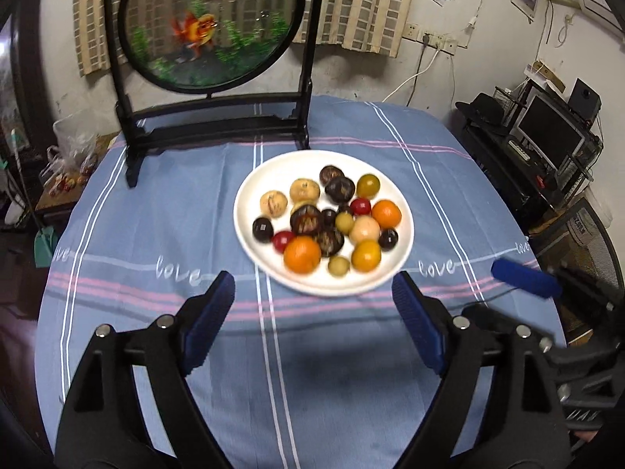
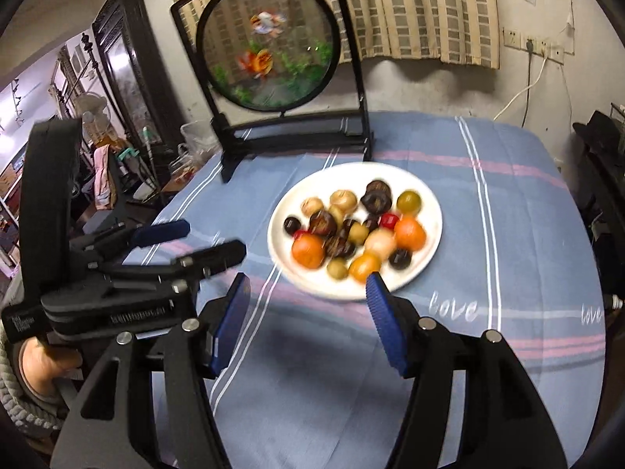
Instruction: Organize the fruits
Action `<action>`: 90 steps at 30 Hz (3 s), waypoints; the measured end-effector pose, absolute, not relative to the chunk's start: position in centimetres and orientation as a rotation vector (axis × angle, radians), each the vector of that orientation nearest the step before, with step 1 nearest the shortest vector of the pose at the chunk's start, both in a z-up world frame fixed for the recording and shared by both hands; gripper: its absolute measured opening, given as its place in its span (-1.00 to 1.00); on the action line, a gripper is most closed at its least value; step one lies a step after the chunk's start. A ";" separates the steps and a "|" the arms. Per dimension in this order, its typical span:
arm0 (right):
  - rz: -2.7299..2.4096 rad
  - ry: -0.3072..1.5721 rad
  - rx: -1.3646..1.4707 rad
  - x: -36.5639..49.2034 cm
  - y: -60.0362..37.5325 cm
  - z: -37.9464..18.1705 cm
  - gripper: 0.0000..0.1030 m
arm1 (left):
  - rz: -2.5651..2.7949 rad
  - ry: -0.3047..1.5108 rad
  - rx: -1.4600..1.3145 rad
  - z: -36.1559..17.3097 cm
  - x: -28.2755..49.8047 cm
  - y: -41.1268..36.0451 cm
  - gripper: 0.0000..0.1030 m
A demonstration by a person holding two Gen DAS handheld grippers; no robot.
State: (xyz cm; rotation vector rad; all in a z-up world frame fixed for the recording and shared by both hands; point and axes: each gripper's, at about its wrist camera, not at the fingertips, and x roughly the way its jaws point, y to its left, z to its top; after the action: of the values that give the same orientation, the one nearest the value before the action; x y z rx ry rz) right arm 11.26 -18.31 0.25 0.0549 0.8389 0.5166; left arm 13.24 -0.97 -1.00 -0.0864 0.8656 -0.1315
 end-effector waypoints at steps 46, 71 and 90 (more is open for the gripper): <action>0.312 0.957 -0.004 4.9 -19.0 0.1 0.97 | 0.064 0.922 -0.058 2.6 5.6 -3.4 0.96; 0.268 0.977 0.023 6.8 -18.9 -0.5 0.97 | 0.072 0.975 -0.099 1.4 7.0 -1.0 0.96; 0.273 0.990 0.025 7.0 -18.8 -0.8 0.97 | 0.066 0.952 -0.055 1.4 6.7 -1.6 0.96</action>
State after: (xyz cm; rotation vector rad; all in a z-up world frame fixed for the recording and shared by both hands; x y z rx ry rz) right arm 7.05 -18.82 -0.78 0.0253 0.9902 0.2725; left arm 6.73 -1.65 1.41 -0.0550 0.9515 0.0657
